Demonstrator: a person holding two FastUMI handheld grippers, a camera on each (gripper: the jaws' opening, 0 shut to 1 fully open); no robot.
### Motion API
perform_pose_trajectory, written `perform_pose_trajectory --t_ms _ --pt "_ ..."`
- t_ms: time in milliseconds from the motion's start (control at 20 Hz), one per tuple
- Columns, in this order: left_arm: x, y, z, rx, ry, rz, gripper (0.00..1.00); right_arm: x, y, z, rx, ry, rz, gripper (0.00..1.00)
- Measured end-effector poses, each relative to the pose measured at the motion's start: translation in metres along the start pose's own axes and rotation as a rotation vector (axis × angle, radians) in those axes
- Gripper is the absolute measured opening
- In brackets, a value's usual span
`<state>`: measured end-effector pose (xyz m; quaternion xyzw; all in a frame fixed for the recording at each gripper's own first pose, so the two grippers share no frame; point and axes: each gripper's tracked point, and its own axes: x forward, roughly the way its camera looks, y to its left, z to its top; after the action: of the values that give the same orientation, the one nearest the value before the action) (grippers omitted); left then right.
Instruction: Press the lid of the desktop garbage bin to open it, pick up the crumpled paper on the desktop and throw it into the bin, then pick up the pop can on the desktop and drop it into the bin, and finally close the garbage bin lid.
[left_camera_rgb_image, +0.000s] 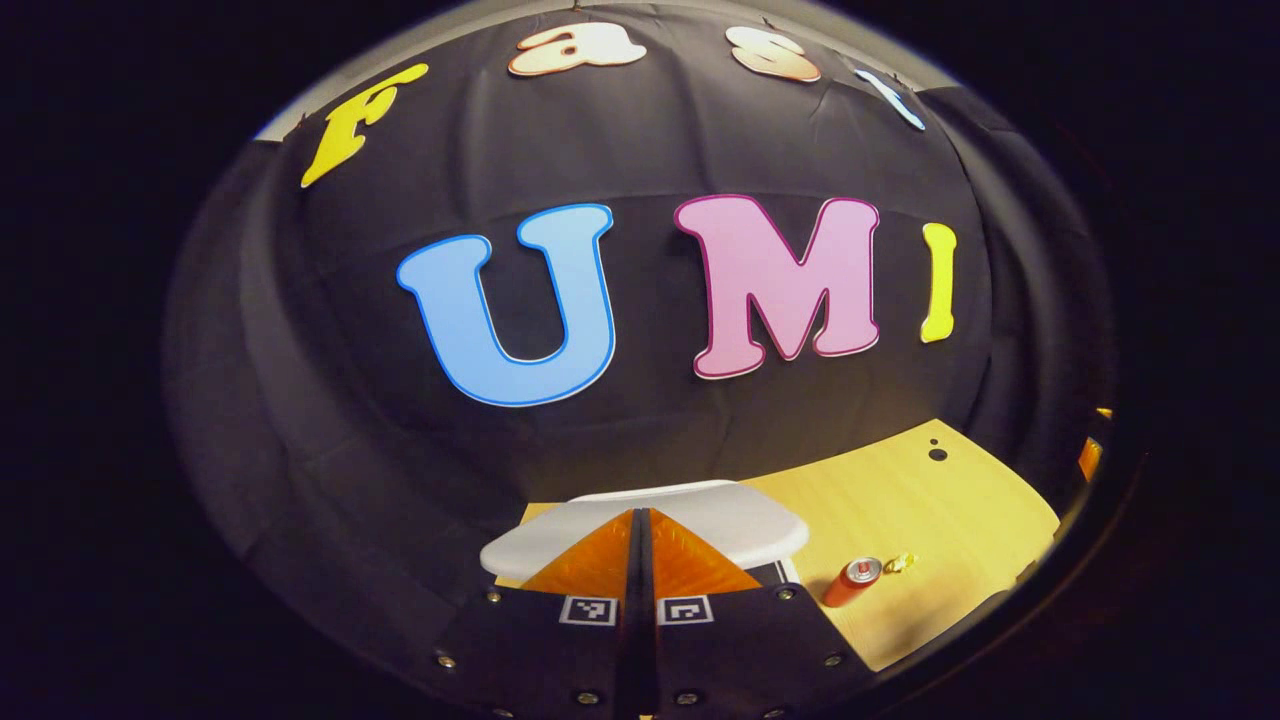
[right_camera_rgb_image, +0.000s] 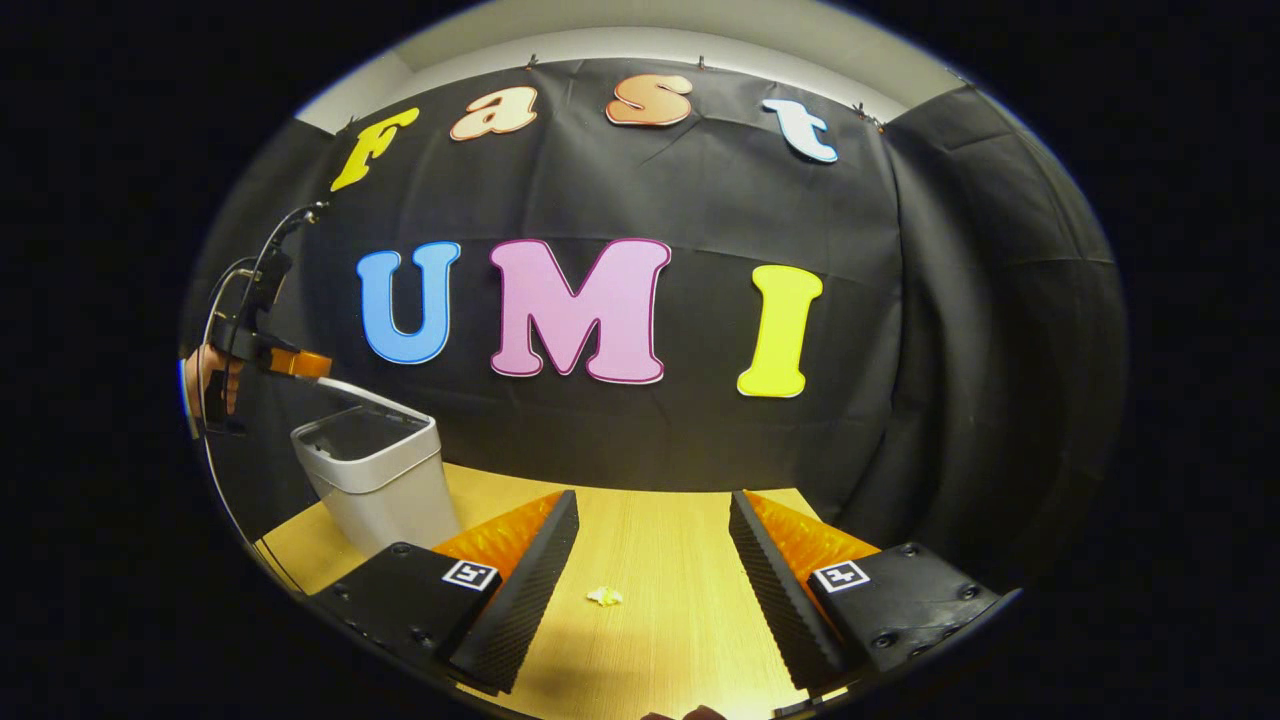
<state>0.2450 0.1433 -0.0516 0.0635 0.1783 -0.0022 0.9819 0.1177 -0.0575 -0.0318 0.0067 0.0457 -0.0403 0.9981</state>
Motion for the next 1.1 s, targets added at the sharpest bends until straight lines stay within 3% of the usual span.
perform_pose_trajectory --t_ms 200,450,500,550,650,750,1100 --pt "-0.022 0.003 0.029 -0.041 -0.081 0.007 0.01 0.001 0.007 0.004 -0.019 -0.007 0.014 0.98" --pt "-0.052 -0.01 0.056 -0.021 -0.171 -0.027 0.04 0.006 0.022 0.011 -0.031 -0.016 0.039 0.98" --pt "-0.061 -0.011 0.062 -0.028 -0.186 -0.029 0.13 0.006 0.025 0.011 -0.033 -0.016 0.046 0.98" --pt "-0.064 -0.01 0.066 -0.031 -0.2 -0.022 0.43 0.007 0.028 0.012 -0.033 -0.017 0.053 0.98" --pt "-0.076 -0.005 0.071 -0.035 -0.215 0.012 0.72 0.012 0.033 0.013 -0.037 -0.015 0.066 0.98" --pt "-0.087 -0.001 0.078 -0.039 -0.254 0.051 0.88 0.017 0.036 0.014 -0.039 -0.013 0.078 0.98" --pt "-0.135 -0.005 0.079 -0.116 -0.302 0.06 0.88 0.067 0.035 -0.017 -0.012 0.151 0.122 0.98"
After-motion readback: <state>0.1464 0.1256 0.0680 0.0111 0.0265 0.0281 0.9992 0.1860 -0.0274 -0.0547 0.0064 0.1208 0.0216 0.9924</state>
